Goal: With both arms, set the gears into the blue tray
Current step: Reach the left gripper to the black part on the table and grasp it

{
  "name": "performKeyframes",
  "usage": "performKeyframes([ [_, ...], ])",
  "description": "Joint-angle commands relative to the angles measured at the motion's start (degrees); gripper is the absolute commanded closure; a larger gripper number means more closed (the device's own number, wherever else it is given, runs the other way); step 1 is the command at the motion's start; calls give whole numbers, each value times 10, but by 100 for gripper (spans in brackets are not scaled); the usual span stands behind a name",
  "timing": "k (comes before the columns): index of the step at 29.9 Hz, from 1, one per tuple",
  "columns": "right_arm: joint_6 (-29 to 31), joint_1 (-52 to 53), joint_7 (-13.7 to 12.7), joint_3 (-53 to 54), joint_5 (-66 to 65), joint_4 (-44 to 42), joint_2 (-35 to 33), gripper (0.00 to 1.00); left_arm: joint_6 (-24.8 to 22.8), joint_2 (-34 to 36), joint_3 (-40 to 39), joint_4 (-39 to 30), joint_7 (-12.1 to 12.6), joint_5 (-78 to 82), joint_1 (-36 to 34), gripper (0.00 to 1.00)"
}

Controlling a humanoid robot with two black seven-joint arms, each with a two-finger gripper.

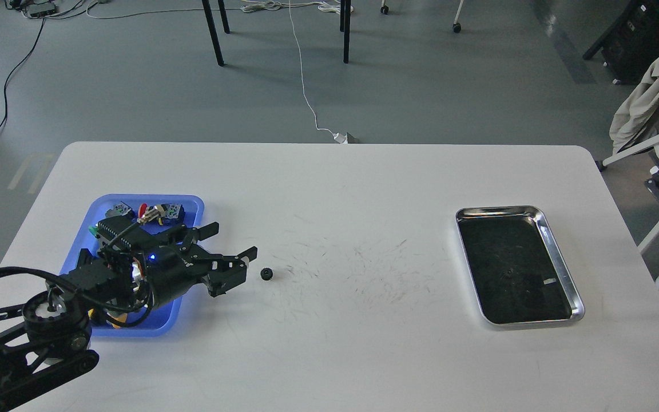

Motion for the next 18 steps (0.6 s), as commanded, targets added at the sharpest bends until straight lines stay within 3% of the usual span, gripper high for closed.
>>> performKeyframes([
  [1,0,0,0,0,0,0,0,4,0,-27,4,29,1,43,4,5],
  [18,0,0,0,1,-1,-1,-1,4,-1,-99,7,106,-1,135,21,10],
])
